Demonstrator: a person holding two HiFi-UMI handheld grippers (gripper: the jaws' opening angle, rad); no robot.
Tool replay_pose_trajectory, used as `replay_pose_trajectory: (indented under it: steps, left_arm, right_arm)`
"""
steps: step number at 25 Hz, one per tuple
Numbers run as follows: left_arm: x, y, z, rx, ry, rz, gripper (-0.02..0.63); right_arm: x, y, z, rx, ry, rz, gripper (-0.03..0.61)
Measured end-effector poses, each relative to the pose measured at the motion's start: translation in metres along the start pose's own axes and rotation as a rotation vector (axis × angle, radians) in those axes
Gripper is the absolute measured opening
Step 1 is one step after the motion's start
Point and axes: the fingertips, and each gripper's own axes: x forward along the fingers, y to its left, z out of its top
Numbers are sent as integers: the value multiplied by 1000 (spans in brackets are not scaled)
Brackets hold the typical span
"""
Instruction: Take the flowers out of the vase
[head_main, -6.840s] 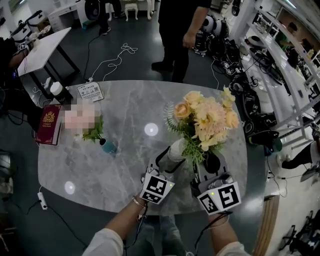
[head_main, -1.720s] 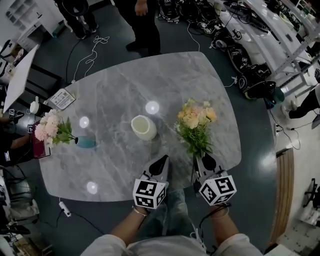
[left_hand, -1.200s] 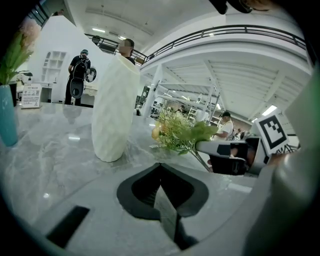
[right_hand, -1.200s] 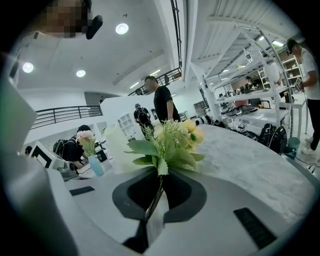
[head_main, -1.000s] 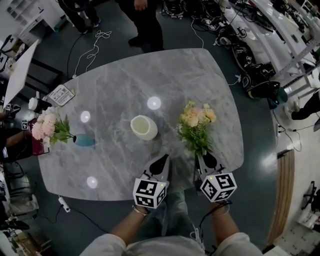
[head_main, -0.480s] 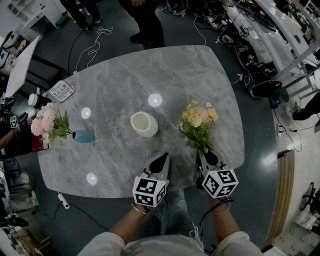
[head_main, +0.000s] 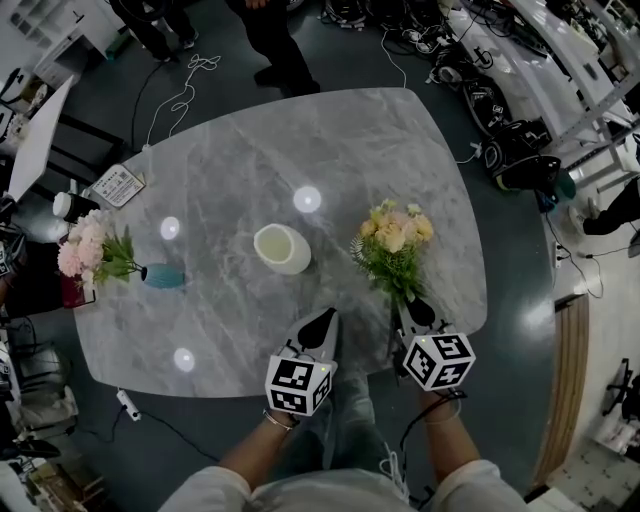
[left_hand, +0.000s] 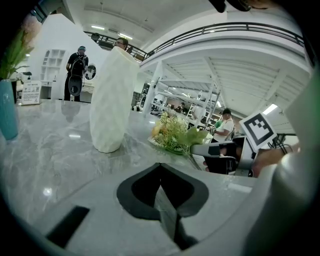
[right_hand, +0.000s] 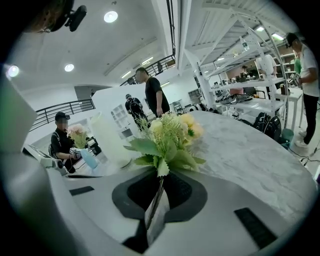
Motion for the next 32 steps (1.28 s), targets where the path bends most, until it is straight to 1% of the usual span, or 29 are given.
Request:
replay_pose_trajectory:
  steps: [7,14,17,22,28,32]
  left_arm:
    - [-3,-2,1,3,-3,-3,8]
    - [-9,2,-3,10,-5,-6,8]
    - [-11,0,-2,14,-7,-13,8]
    - [-16,-2,0,23,-11,-18,9]
    - [-25,-7,5,31,-22,-29,8]
    - [-35,-11,10,36,-39,-29,8]
  right_arm:
    - [-1,-8,-2,28,12,-54,20]
    - [-1,-7,-5,13,30,-93,20]
    - [-6,-9,-5,14,30,-108,29]
    - [-16,-12,-4,20,14,-131,45]
    - [-31,-13,5,23,-13,-162,78]
    - [-44,-10,11,22,-35,-181,84]
